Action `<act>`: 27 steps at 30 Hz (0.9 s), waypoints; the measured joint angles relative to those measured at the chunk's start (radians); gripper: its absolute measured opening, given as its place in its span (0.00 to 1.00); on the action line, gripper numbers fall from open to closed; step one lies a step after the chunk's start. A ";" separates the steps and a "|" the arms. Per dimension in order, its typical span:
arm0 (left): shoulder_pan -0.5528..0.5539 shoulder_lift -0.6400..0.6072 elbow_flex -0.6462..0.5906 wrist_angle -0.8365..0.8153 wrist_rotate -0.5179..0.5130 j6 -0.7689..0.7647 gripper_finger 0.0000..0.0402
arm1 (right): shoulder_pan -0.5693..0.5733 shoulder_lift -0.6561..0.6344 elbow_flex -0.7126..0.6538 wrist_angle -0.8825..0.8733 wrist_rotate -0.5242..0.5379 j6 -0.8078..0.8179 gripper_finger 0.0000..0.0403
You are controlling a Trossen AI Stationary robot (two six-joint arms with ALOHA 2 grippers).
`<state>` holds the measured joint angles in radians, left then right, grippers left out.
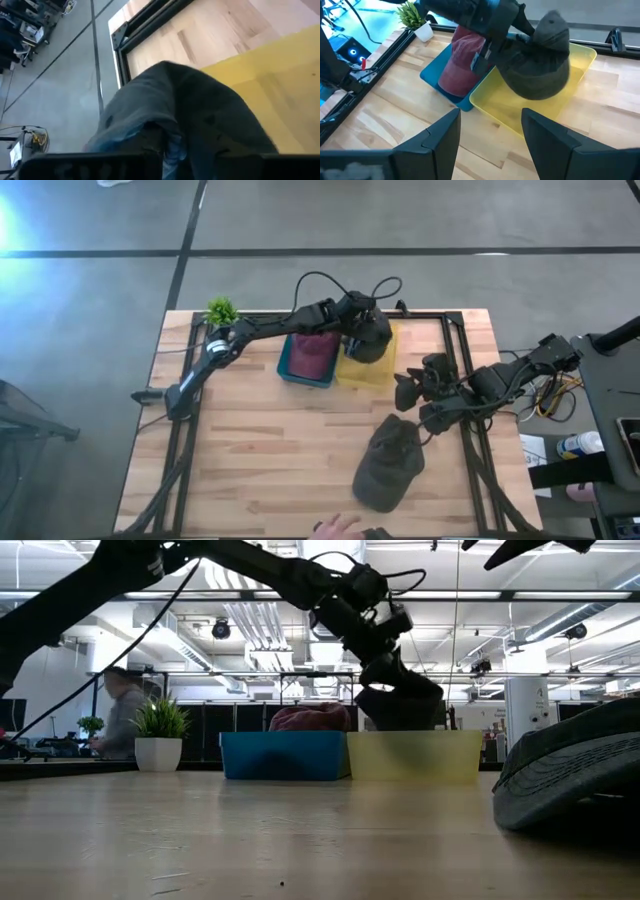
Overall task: Pick & Place hat
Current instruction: Put the left black cap into the yellow bin
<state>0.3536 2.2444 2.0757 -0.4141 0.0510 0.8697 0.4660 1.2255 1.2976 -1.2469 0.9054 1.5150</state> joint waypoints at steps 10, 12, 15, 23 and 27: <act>-0.012 -0.002 -0.075 0.264 -0.257 0.115 0.33 | 0.000 0.000 0.000 -0.002 -0.023 0.000 0.50; -0.004 -0.005 -0.073 0.275 -0.278 0.159 0.33 | 0.000 0.000 0.000 -0.003 -0.024 0.000 0.50; 0.007 -0.005 -0.067 0.244 -0.279 0.173 0.33 | 0.000 0.000 0.000 -0.003 -0.024 -0.003 0.50; 0.007 -0.004 -0.068 0.061 0.026 0.259 0.33 | 0.000 -0.001 0.000 -0.016 -0.024 -0.007 0.50; -0.003 -0.004 -0.069 0.053 0.091 0.284 0.33 | 0.000 -0.002 0.000 -0.025 -0.051 -0.004 0.50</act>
<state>0.3504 2.2402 2.0071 -0.3613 0.1417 1.1537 0.4662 1.2240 1.2974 -1.2717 0.8540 1.5105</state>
